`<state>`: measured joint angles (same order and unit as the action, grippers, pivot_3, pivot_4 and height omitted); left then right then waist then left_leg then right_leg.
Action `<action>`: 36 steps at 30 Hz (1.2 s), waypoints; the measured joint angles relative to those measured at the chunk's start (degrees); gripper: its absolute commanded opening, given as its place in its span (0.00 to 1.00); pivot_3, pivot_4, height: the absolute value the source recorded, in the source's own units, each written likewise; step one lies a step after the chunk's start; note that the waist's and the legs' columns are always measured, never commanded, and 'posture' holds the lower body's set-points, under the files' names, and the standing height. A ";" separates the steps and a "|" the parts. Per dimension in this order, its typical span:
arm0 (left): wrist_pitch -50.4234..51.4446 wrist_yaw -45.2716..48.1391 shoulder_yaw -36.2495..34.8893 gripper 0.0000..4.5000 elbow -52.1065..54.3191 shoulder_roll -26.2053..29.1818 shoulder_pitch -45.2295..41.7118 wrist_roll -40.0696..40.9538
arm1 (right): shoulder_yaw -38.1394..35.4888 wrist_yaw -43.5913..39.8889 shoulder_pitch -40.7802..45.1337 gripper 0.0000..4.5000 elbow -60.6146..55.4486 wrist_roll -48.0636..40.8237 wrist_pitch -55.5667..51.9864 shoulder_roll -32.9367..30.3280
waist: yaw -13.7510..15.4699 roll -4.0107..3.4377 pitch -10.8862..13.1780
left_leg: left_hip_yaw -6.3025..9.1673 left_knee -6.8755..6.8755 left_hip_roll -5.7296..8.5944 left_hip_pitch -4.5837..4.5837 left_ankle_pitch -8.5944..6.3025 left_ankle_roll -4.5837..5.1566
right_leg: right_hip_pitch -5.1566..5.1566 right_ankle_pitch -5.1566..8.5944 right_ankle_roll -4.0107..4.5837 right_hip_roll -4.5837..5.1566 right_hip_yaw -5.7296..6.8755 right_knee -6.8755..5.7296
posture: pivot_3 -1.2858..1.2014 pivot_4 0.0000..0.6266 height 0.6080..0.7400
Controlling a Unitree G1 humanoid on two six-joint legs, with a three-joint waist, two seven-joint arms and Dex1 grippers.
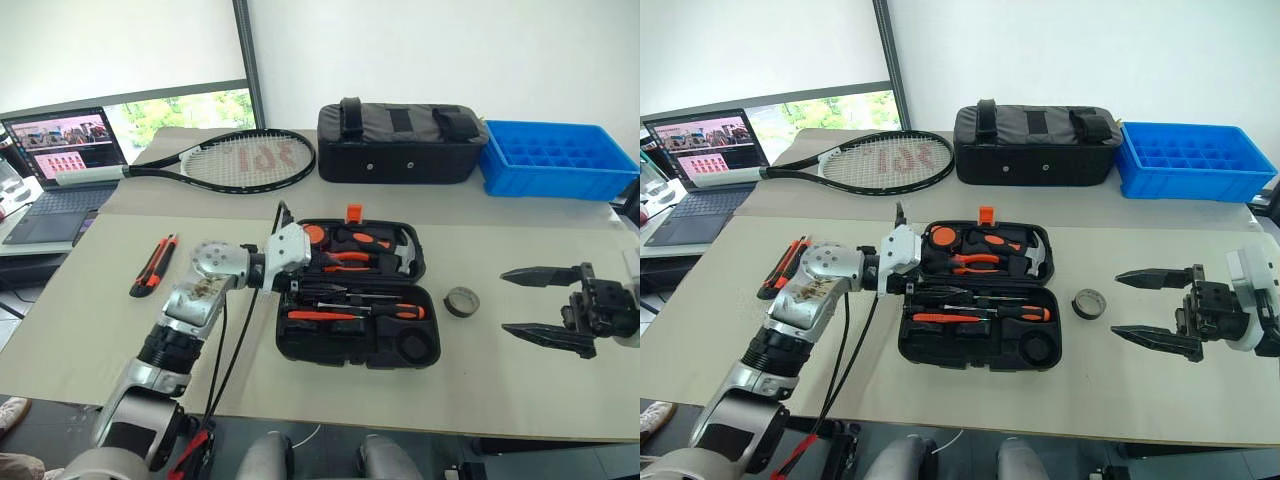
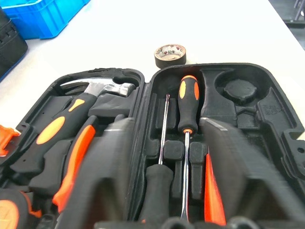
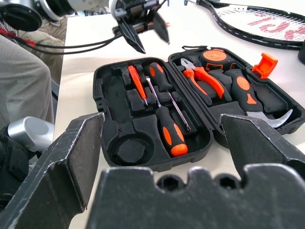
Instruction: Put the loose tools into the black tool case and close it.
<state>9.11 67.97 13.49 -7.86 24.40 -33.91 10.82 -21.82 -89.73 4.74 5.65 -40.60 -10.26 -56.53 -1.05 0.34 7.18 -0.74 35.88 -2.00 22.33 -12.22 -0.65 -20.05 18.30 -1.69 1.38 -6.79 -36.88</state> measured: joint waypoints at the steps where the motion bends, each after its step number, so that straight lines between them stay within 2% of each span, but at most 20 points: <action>1: -0.64 -0.13 0.23 0.14 -0.49 -0.06 0.50 -0.32 | 0.00 0.00 0.00 1.00 0.04 0.00 0.00 0.00 | 0.00 0.00 0.00 | 0.00 0.00 0.00 0.00 0.00 0.00 | 0.00 0.00 0.00 0.00 0.00 0.00 | 0.52 0.24 0.75; 2: -1.10 -0.28 0.57 0.04 -1.06 -0.13 0.82 -0.61 | 0.00 0.00 0.00 1.00 0.04 0.01 0.00 0.00 | 0.05 0.00 0.00 | 0.00 0.00 0.00 0.01 0.00 0.00 | 0.00 0.00 0.00 0.00 0.01 0.00 | 0.52 0.24 0.75; 3: -1.63 -0.37 0.88 0.01 -1.45 -0.15 1.02 -1.00 | 0.00 0.00 0.00 1.00 0.04 0.01 0.01 0.00 | 0.09 0.00 0.00 | 0.00 0.00 0.00 0.01 0.00 0.00 | 0.00 0.00 0.00 0.01 0.01 0.00 | 0.52 0.24 0.75; 21: -12.65 -0.70 6.67 0.01 -5.51 0.08 5.38 -6.74 | -0.01 0.00 -0.56 1.00 0.02 0.05 0.07 0.00 | 0.02 -0.14 -0.12 | 0.00 0.00 0.01 -0.11 0.00 0.00 | 0.14 0.00 0.00 0.01 -0.02 0.01 | 0.52 0.24 0.75; 30: -13.78 -2.23 7.68 0.01 -5.00 0.00 7.51 -6.76 | -0.01 0.00 -0.61 1.00 0.01 0.08 0.08 0.00 | -0.05 -0.21 -0.16 | 0.01 -0.01 0.00 -0.41 -0.02 0.01 | 0.81 0.14 -0.22 0.01 0.01 0.12 | 0.52 0.24 0.75; 36: -12.42 -3.66 6.27 0.01 -4.38 -0.32 8.03 -5.94 | 0.13 -0.01 1.04 1.00 0.46 1.02 0.09 0.00 | -0.18 -0.24 -0.18 | 0.01 0.02 0.00 -0.40 -0.01 0.01 | 0.82 0.15 -0.25 0.02 0.01 0.09 | 0.52 0.24 0.75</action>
<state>-3.31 64.30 19.76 -12.24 24.08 -25.88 4.88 -21.69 -89.74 5.78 6.11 -39.58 -10.17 -56.54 -1.23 0.11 7.00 -0.73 35.89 -2.00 21.93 -12.24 -0.64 -19.23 18.46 -1.94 1.40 -6.78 -36.79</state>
